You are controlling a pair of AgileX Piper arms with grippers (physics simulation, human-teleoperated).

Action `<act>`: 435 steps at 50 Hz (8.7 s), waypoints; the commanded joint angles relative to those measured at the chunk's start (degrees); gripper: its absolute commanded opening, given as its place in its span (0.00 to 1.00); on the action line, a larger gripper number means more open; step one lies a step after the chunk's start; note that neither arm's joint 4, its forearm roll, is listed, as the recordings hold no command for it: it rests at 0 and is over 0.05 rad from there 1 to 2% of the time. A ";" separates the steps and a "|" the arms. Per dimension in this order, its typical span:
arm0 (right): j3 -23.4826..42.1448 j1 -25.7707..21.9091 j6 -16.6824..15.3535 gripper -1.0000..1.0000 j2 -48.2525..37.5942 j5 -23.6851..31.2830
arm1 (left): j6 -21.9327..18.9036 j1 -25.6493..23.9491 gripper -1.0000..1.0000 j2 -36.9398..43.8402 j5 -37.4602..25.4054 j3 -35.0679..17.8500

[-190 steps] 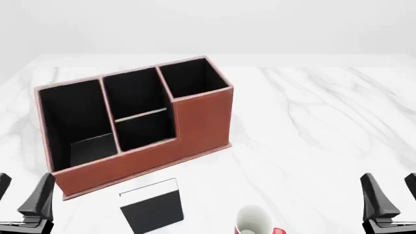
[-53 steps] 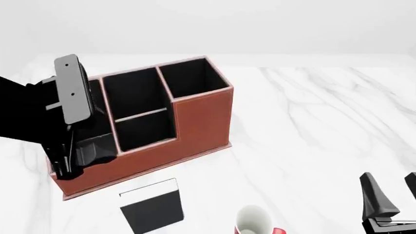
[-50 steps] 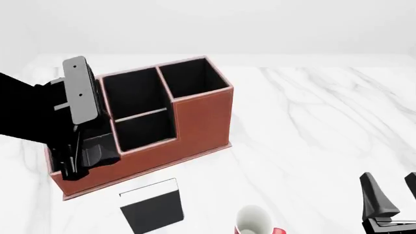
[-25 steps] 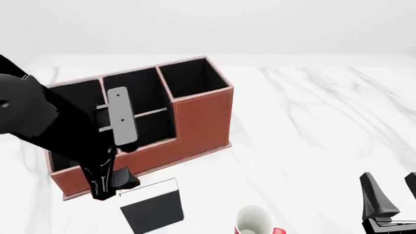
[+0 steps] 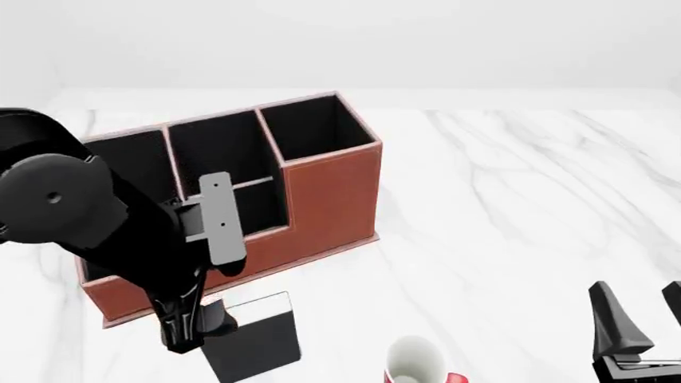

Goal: Pick up the book and place it in the front compartment of the caddy.

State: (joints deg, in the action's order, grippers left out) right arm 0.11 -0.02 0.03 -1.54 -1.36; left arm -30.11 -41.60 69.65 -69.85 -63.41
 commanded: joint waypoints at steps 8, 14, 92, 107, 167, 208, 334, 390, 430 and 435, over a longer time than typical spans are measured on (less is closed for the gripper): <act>-0.04 -0.01 -0.01 1.00 -0.32 -0.35 | 3.00 -2.94 1.00 0.65 -0.02 1.29; -0.03 -0.01 0.00 1.00 -0.29 -0.33 | 2.30 -2.03 1.00 0.68 0.58 2.44; -0.04 -0.01 0.01 1.00 -0.23 -0.29 | 2.30 -1.34 0.00 9.82 14.28 11.07; -0.04 -0.02 0.01 1.00 -0.23 -0.29 | -4.66 2.50 0.00 8.25 5.95 3.74; -0.04 0.00 0.02 1.00 -0.27 -0.31 | -31.68 24.16 0.00 8.09 -0.05 -17.36; -0.04 -0.02 0.01 1.00 -0.23 -0.29 | -33.72 27.58 0.00 17.10 -0.05 -34.35; -0.04 -0.02 -0.01 1.00 -0.25 -0.30 | -31.24 29.11 0.00 36.46 -0.05 -45.41; -0.04 -0.01 0.00 1.00 -0.23 -0.29 | -22.90 28.84 0.00 49.05 -0.05 -49.45; -0.04 -0.01 0.02 1.00 -0.21 -0.28 | -22.43 30.74 1.00 50.12 -0.05 -50.55; -0.04 -0.03 0.01 1.00 -0.23 -0.29 | -22.96 31.12 1.00 48.96 -0.05 -50.06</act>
State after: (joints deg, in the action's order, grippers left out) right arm 0.10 -0.03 0.05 -1.89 -1.74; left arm -52.56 -12.00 120.23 -69.90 -113.96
